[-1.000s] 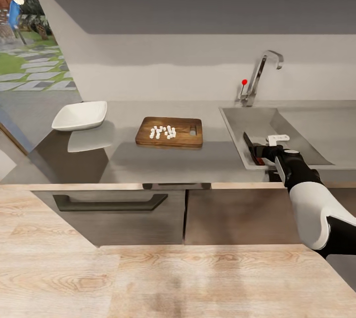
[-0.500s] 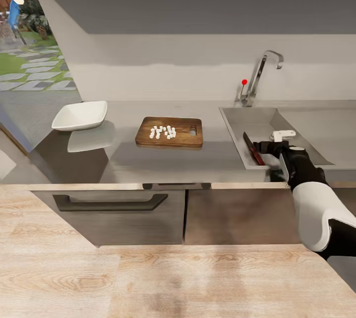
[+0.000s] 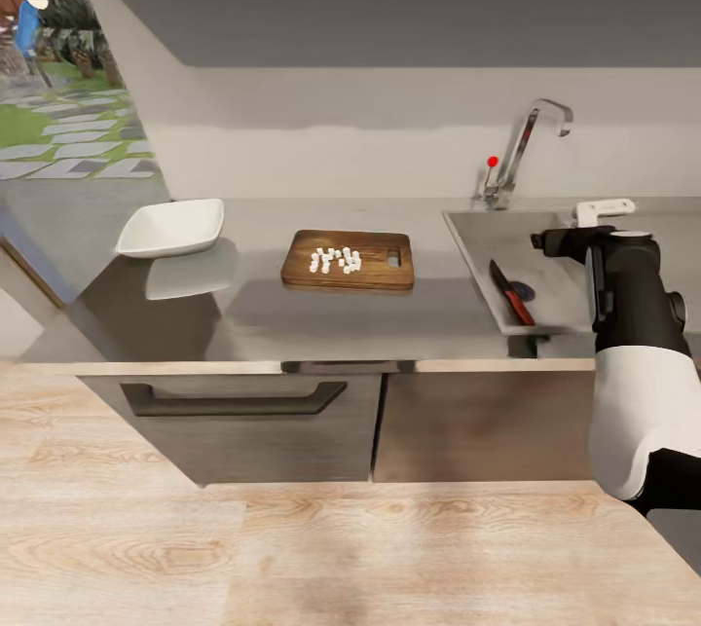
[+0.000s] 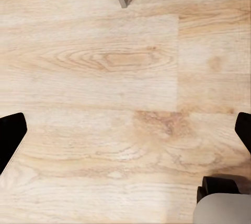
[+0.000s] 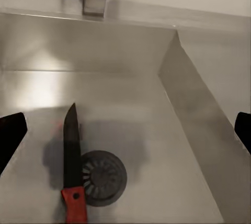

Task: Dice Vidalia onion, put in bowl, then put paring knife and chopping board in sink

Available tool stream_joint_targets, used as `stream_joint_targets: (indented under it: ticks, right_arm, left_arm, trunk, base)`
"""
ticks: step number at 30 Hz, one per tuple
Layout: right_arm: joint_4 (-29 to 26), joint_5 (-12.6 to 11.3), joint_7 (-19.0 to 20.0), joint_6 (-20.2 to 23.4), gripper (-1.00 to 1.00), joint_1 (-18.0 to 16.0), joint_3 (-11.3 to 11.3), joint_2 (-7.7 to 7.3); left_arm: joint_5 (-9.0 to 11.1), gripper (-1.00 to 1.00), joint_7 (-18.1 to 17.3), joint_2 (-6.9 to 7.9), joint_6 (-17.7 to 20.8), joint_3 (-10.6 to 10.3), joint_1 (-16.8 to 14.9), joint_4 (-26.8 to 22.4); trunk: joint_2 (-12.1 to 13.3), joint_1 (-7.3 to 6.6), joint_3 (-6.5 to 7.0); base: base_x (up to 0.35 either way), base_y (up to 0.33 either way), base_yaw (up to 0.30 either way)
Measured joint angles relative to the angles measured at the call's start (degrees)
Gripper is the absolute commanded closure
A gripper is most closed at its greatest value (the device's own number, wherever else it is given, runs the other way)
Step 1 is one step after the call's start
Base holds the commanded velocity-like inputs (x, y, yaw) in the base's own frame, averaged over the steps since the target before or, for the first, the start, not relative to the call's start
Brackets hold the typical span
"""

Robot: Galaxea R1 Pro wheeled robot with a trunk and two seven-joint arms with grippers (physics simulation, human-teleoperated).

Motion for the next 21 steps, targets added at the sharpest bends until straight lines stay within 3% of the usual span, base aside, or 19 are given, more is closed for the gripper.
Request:
stream_joint_targets:
  ticks: [21]
  right_arm:
    - [-0.13, 0.0, 0.6, -0.14, -1.0, 0.0, 0.39, 0.01]
  left_arm:
    - [0.0, -1.0, 0.02, 0.24, 0.01, 0.0, 0.0, 0.04]
  trunk:
    - [0.0, 0.0, 0.0]
  base:
    - [0.068, 0.299, 0.0]
